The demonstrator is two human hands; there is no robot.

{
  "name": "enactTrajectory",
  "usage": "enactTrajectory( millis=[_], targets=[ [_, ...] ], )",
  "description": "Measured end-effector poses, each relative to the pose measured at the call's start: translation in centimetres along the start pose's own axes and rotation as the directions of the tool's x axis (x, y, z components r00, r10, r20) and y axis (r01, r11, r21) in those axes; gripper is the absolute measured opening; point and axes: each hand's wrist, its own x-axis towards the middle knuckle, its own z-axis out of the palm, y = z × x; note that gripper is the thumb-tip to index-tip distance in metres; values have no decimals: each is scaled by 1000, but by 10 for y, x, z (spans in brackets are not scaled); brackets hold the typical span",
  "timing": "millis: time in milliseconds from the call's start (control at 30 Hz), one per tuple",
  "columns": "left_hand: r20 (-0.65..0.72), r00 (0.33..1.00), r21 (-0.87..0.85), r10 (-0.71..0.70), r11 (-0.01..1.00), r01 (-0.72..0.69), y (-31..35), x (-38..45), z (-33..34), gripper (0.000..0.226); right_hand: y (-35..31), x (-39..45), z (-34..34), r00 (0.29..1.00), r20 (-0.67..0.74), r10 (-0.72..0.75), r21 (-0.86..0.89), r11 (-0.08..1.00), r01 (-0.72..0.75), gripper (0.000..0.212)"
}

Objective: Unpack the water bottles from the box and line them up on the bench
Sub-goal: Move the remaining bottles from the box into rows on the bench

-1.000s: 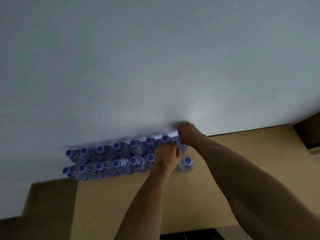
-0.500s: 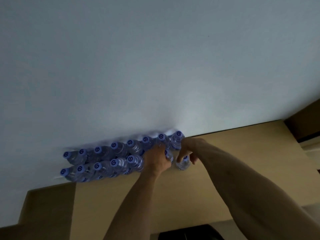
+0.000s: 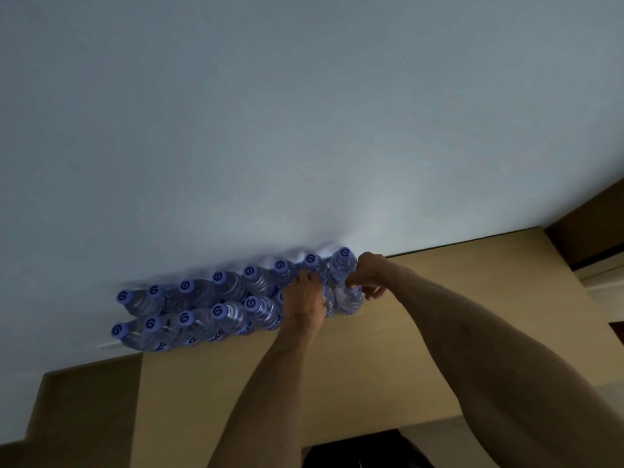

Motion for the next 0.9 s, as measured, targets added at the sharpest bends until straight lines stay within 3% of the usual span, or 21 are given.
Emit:
enactTrajectory(
  millis=[67,167,267,333,400,567,700,833,900],
  targets=[
    [-9,1000,4,4,1000,-4,0,2,4,51,8,3,-3,995,22,101,213,972,-103,35],
    [-29,998,25,59,998,-59,0,1,10,55,15,6,7,981,47,186,530,828,-182,53],
    [-48,996,14,76,997,-75,-3,-4,19,63,10,14,25,976,128,175,674,707,-215,75],
    [-56,994,29,93,995,-92,-8,-9,25,67,1,29,36,989,105,100,780,609,-144,74],
    [-54,993,57,106,993,-103,-11,-12,28,72,-7,39,41,997,68,40,824,562,-79,68],
    [0,998,95,59,994,-59,-5,-4,27,62,11,31,33,987,156,39,806,572,-150,80],
    [48,999,113,-1,994,-4,7,7,23,59,14,35,38,993,114,14,905,411,-110,67],
    [44,999,133,-21,991,15,9,16,23,39,-3,45,50,1000,-5,15,893,450,-3,77],
    [61,998,124,-27,992,20,11,15,26,42,-1,44,48,999,33,-23,887,461,-19,77]
  ],
)
